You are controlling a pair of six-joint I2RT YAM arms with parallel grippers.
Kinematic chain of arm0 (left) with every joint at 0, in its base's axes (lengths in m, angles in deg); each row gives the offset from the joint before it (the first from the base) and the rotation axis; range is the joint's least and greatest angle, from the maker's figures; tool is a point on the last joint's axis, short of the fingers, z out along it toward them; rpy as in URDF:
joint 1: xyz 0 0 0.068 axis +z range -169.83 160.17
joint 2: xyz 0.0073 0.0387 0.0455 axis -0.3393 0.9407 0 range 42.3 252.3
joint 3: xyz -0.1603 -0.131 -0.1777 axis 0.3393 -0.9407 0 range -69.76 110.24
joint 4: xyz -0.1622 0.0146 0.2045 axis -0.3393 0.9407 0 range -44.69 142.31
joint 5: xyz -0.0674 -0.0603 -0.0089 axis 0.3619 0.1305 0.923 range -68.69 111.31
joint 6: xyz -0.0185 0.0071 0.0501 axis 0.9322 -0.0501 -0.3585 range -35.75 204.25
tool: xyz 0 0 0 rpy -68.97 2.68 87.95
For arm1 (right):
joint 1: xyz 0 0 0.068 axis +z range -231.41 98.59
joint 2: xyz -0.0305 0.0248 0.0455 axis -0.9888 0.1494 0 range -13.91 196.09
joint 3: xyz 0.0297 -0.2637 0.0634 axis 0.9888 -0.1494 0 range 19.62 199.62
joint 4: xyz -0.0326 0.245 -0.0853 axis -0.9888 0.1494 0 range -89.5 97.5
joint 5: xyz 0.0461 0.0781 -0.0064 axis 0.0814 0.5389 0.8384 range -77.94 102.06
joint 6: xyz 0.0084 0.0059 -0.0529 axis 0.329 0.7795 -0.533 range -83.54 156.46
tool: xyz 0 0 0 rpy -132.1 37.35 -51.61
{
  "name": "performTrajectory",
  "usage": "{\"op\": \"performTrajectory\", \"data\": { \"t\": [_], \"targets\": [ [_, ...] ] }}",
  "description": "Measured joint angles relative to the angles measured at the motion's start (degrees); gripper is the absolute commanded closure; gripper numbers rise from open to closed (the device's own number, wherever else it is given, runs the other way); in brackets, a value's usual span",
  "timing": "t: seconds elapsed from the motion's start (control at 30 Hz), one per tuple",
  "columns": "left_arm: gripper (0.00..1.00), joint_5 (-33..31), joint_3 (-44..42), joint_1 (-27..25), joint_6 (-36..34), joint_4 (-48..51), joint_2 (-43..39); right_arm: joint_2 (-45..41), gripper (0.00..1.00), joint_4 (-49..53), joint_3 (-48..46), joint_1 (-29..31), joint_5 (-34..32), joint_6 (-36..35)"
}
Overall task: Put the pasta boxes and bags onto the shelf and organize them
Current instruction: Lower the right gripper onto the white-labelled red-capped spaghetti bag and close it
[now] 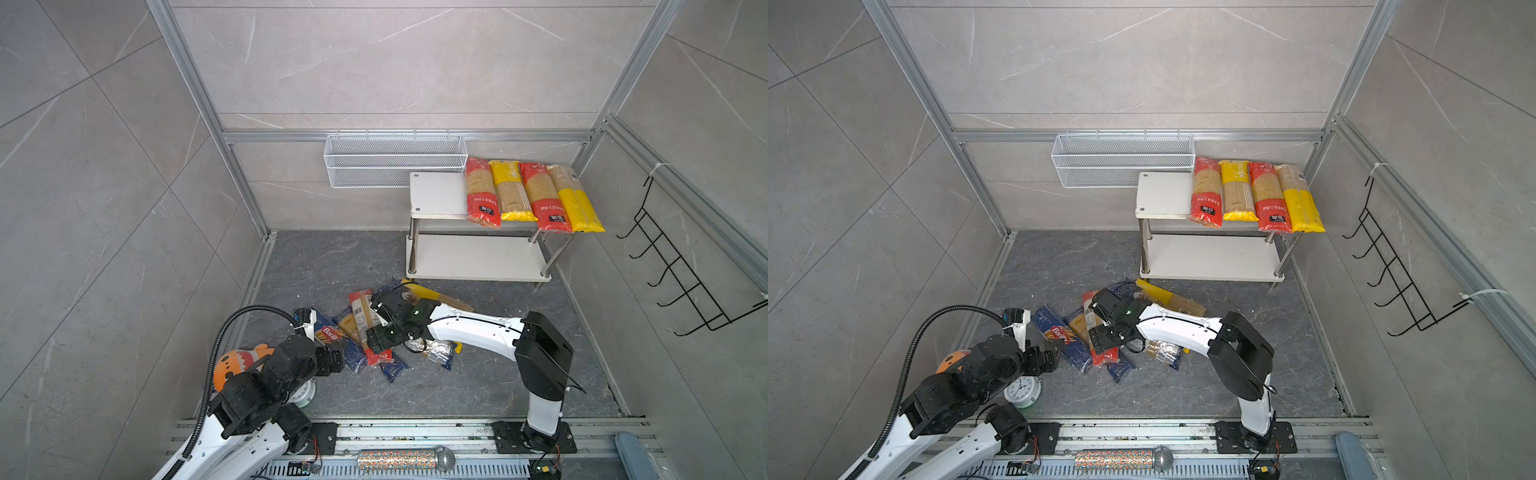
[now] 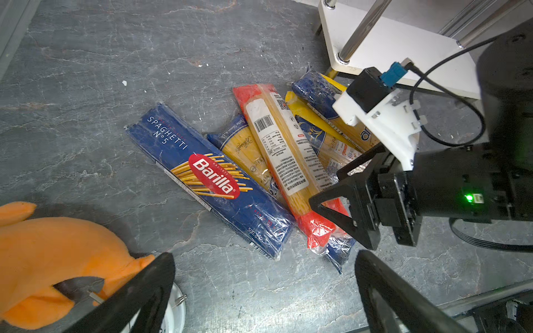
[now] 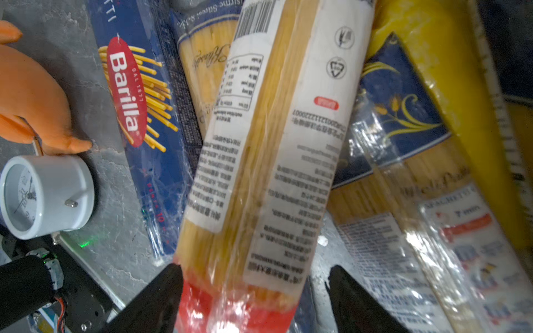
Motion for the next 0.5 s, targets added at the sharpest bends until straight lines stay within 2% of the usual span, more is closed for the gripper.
{"op": "performTrajectory", "data": {
  "t": [0.5],
  "targets": [
    [0.0,-0.59,0.09,0.0,-0.07,0.79,-1.33,8.44,0.13,4.28,7.93,0.94,-1.27,1.09]
  ]
}}
